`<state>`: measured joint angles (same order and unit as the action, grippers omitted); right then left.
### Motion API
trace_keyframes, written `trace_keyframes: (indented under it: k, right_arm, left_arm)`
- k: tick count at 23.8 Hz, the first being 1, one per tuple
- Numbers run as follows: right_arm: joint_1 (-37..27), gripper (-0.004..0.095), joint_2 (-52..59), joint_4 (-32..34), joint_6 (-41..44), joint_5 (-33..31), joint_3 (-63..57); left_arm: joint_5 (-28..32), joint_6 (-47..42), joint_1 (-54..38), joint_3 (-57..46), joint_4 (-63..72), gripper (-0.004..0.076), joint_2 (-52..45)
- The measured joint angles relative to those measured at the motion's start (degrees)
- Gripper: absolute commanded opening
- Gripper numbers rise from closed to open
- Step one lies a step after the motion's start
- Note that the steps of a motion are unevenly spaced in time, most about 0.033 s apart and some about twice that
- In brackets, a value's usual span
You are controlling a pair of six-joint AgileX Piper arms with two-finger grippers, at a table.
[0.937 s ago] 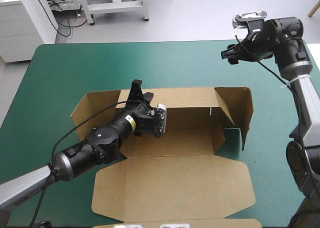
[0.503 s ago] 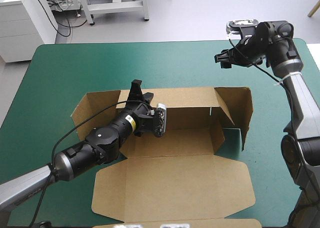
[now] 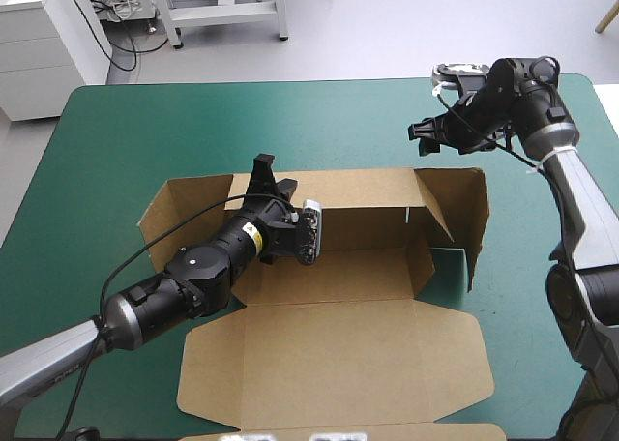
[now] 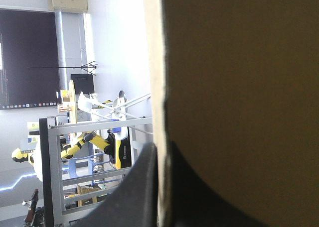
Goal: Fold the box
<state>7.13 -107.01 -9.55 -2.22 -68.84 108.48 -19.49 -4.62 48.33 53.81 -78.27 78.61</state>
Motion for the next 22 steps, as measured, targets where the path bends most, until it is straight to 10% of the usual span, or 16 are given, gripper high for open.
trace_keyframes:
  k: [12, 22]
  right_arm:
    - [0.0, 0.0645, 13.4, 1.8, -2.6, 3.2, -19.6]
    - [0.0, 0.0645, 31.5, -7.1, -16.2, 20.8, -41.2]
  left_arm:
    - [0.2, -0.1, 0.0, 0.0, 0.0, -0.0008, 0.0]
    - [0.3, -0.2, 0.0, 0.0, 0.0, -0.0008, 0.0]
